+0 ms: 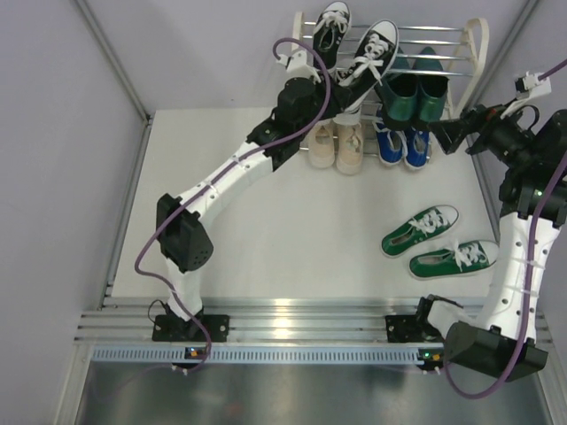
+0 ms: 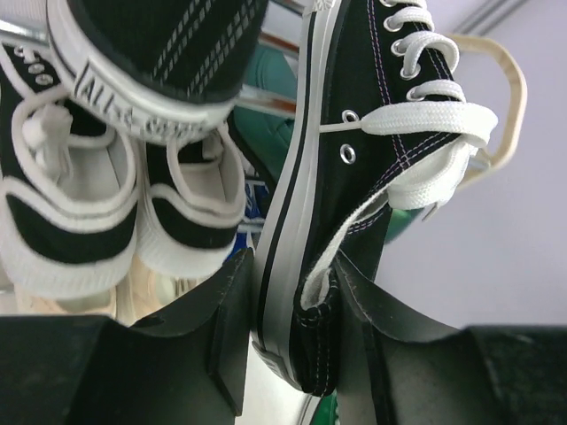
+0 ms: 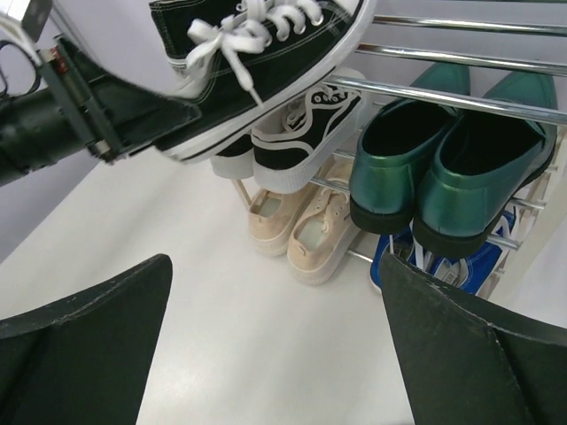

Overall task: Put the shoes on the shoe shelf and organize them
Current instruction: Place the shoe at the shoe shelf.

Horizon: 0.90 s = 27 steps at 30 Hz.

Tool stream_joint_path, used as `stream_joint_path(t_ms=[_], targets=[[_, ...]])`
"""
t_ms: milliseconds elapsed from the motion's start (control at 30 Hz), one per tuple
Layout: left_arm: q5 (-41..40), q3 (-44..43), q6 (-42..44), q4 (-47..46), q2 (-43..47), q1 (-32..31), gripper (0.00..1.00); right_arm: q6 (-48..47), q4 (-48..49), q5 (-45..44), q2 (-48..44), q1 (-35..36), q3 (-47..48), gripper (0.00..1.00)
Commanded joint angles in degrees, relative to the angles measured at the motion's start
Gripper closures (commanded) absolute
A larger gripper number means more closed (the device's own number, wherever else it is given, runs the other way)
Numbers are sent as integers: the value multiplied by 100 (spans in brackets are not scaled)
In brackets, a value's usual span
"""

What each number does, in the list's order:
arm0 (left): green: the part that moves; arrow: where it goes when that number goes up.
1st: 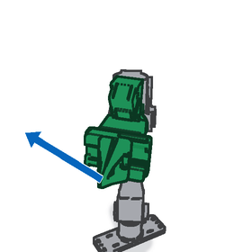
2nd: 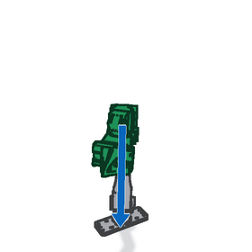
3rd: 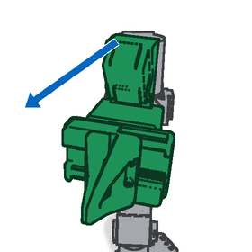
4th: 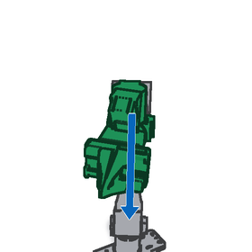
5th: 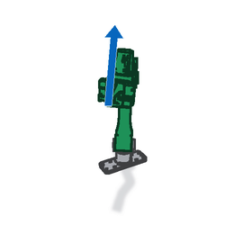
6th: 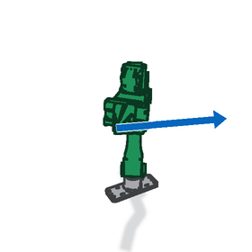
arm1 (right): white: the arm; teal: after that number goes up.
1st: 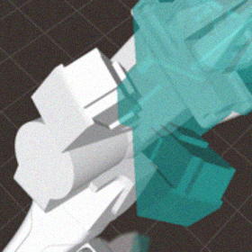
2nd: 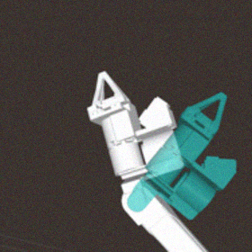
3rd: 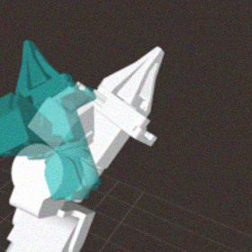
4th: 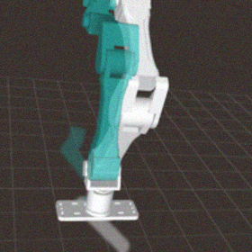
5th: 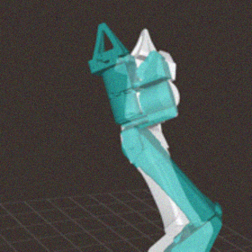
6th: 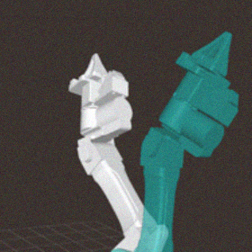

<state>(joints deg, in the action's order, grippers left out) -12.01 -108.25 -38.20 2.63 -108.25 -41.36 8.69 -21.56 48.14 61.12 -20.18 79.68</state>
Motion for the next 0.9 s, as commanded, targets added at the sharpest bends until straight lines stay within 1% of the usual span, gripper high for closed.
stream_joint_path(t_ms=[0,33,167,400,600,867], targets=[[-557,-977,-74,-853,-275,111,100,27,134,222,-127,-38,-75,1],[-583,-1362,-144,-817,-398,120,100,45,143,266,-127,-47,-84,0],[-872,-2015,-320,-650,-978,129,100,159,135,319,-180,-47,-128,0],[-1426,-2402,-645,-782,-1330,129,100,177,-6,292,-197,-65,-111,1],[-1348,-2999,-865,-677,-1743,146,100,300,47,301,-224,-73,-146,0],[-1277,-3185,-1138,-747,-1954,137,100,326,-6,292,-285,-73,-190,1]])
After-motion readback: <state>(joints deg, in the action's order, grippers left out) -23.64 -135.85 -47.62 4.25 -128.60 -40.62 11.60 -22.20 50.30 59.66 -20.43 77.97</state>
